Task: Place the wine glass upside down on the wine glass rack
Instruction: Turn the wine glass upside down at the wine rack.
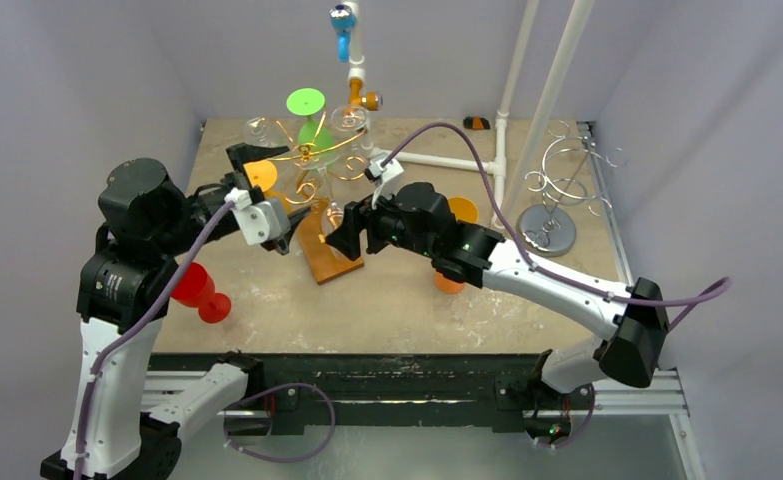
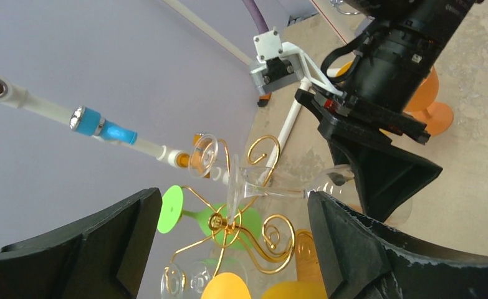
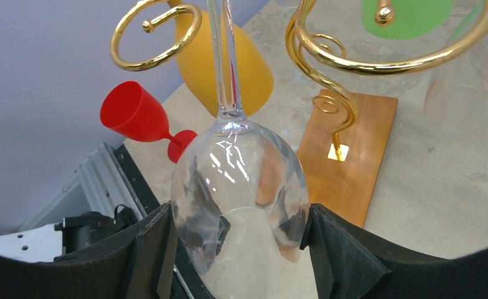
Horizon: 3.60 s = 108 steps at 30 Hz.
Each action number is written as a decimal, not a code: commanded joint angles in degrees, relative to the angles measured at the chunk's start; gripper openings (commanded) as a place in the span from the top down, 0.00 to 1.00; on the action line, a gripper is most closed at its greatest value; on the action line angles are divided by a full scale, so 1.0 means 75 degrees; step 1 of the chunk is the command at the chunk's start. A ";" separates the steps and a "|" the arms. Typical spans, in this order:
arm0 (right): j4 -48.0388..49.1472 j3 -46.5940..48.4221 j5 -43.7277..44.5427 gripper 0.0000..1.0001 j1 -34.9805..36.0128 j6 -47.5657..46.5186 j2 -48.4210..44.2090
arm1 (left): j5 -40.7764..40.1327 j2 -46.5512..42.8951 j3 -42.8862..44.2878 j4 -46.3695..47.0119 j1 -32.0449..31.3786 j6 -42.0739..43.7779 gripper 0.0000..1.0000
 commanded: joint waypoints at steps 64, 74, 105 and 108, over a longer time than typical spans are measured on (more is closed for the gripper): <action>0.5218 -0.1262 0.0892 0.83 0.0847 -0.1326 0.1010 | -0.2942 0.0314 -0.0413 0.1380 -0.0022 -0.2071 0.10; 0.6628 -0.1405 0.0308 0.89 0.0847 -0.1957 0.1582 | -0.3041 0.0346 -0.0422 0.1358 -0.0022 -0.2037 0.11; 0.8309 -0.2668 0.1399 0.84 0.0803 -0.1631 0.1474 | -0.3123 0.0364 -0.0528 0.1369 -0.0022 -0.2026 0.11; 0.8219 -0.2653 0.1408 0.73 0.0783 -0.1580 0.1582 | -0.3126 0.0376 -0.0536 0.1350 -0.0022 -0.2004 0.11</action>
